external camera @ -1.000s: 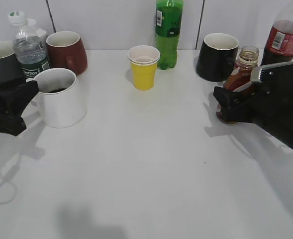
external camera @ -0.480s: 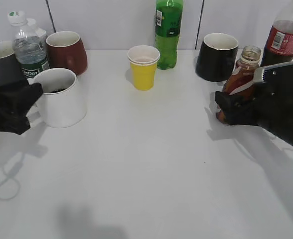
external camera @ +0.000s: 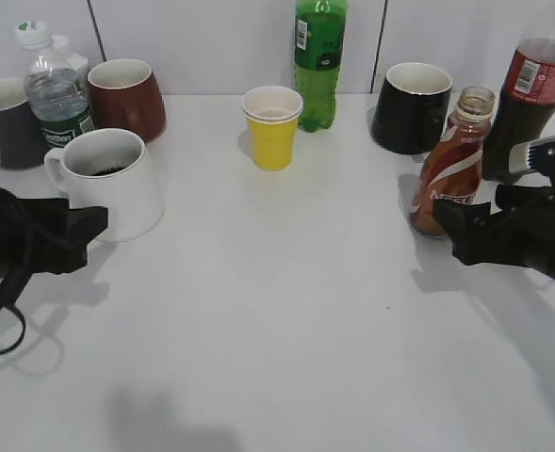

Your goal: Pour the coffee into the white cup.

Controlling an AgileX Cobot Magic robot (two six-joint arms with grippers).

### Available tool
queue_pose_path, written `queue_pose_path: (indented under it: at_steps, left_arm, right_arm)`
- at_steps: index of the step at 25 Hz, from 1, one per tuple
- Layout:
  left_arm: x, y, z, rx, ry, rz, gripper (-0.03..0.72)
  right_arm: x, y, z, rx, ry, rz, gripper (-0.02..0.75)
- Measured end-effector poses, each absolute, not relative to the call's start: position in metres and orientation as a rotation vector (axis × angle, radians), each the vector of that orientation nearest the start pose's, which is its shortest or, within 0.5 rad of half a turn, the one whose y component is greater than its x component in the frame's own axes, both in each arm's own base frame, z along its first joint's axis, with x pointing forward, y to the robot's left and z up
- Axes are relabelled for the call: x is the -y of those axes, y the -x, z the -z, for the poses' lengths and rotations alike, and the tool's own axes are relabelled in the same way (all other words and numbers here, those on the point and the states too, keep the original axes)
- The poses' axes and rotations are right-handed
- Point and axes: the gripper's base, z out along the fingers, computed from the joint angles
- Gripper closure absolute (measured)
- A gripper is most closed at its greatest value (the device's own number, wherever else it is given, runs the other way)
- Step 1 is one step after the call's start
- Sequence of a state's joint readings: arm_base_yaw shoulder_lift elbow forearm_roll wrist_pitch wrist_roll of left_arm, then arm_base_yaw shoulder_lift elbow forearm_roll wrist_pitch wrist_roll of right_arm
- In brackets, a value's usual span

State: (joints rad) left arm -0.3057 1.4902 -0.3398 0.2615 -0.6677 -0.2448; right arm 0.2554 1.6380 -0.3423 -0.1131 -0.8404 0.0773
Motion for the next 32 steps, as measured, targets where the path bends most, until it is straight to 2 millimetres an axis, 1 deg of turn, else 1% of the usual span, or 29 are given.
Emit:
queue_pose_path:
  at_steps: [2, 5, 8, 12, 15, 17, 19, 21, 24, 27, 28, 32]
  left_arm:
    - [0.086, -0.225, -0.169, -2.062, -0.360, 0.344, 0.274]
    - [0.087, -0.229, -0.186, -2.167, -0.340, 0.283, 0.274]
    - [0.085, -0.230, -0.207, -2.266, -0.243, 0.258, 0.274]
    - [0.083, -0.228, -0.234, -2.406, -0.142, 0.249, 0.274]
    - [0.081, -0.223, -0.254, -2.487, -0.114, 0.241, 0.274]
    - [0.080, -0.218, -0.269, -2.506, -0.140, 0.235, 0.274]
    - [0.077, -0.208, -0.282, -2.503, -0.198, 0.220, 0.274]
    - [0.073, -0.194, -0.295, -2.477, -0.245, 0.230, 0.274]
    - [0.065, -0.170, -0.311, -2.419, -0.294, 0.233, 0.274]
    - [0.055, -0.143, -0.315, -2.368, -0.317, 0.233, 0.274]
    - [0.050, -0.129, -0.316, -2.337, -0.324, 0.236, 0.274]
    - [0.036, -0.093, -0.313, -2.296, -0.331, 0.240, 0.274]
  right_arm:
    - [-0.069, -0.238, -0.151, -1.941, 0.299, -0.241, 0.084]
    - [-0.066, -0.232, -0.161, -2.001, 0.294, -0.220, 0.087]
    - [-0.064, -0.234, -0.176, -2.083, 0.297, -0.189, 0.097]
    - [-0.063, -0.240, -0.205, -2.203, 0.298, -0.141, 0.108]
    - [-0.063, -0.243, -0.235, -2.258, 0.254, -0.139, 0.120]
    - [-0.063, -0.241, -0.252, -2.293, 0.207, -0.166, 0.134]
    - [-0.062, -0.234, -0.267, -2.317, 0.186, -0.187, 0.146]
    - [-0.061, -0.225, -0.280, -2.325, 0.178, -0.210, 0.150]
    - [-0.058, -0.204, -0.297, -2.323, 0.175, -0.246, 0.152]
    - [-0.052, -0.178, -0.310, -2.300, 0.188, -0.266, 0.153]
    - [-0.050, -0.169, -0.310, -2.303, 0.197, -0.266, 0.153]
    - [-0.040, -0.125, -0.320, -2.248, 0.216, -0.277, 0.153]
